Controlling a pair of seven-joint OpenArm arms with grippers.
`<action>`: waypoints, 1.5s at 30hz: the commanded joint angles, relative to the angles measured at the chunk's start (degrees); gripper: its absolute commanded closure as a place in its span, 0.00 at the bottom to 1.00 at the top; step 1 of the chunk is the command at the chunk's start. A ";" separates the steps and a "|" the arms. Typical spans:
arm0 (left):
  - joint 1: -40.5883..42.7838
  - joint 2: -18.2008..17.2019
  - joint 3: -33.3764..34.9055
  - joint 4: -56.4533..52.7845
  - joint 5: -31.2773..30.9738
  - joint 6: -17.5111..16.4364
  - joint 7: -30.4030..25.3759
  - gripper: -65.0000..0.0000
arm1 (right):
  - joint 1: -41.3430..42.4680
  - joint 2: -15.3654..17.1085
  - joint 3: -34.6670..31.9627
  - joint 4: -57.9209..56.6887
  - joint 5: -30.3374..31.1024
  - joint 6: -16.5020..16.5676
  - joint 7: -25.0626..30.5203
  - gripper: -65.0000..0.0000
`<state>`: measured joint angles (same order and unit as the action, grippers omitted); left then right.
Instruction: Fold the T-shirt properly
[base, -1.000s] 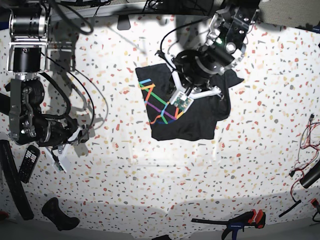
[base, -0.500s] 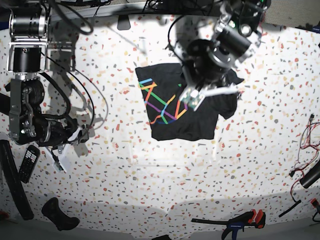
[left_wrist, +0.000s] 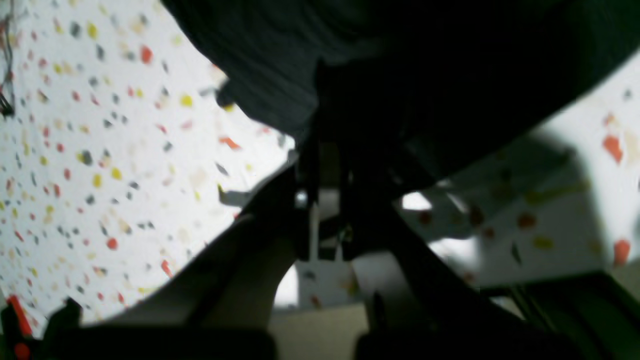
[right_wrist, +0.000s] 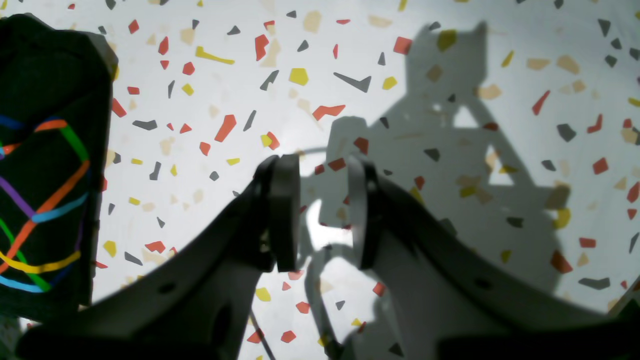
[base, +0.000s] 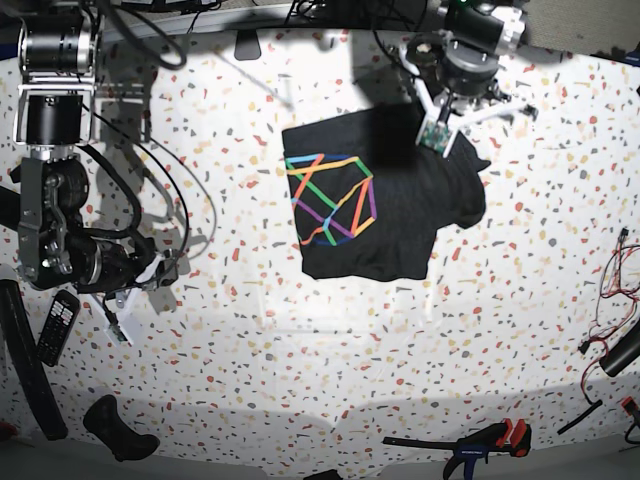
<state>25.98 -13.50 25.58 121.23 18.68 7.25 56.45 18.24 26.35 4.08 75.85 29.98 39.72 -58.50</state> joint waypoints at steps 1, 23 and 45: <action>0.39 0.00 0.00 1.14 0.81 0.33 -0.50 1.00 | 1.55 0.76 0.42 0.92 0.79 0.28 1.07 0.76; 1.03 0.90 0.46 4.50 1.73 3.06 -1.99 0.38 | 1.60 -5.99 0.42 0.92 15.19 0.28 1.16 0.74; -7.28 1.03 2.23 -16.20 -0.15 2.45 -14.97 0.38 | 4.00 -28.81 -0.46 -13.97 -8.76 0.28 12.63 0.74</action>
<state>19.18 -12.29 27.86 104.01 17.56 9.17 42.04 20.80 -2.42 3.66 60.99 20.69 39.53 -46.68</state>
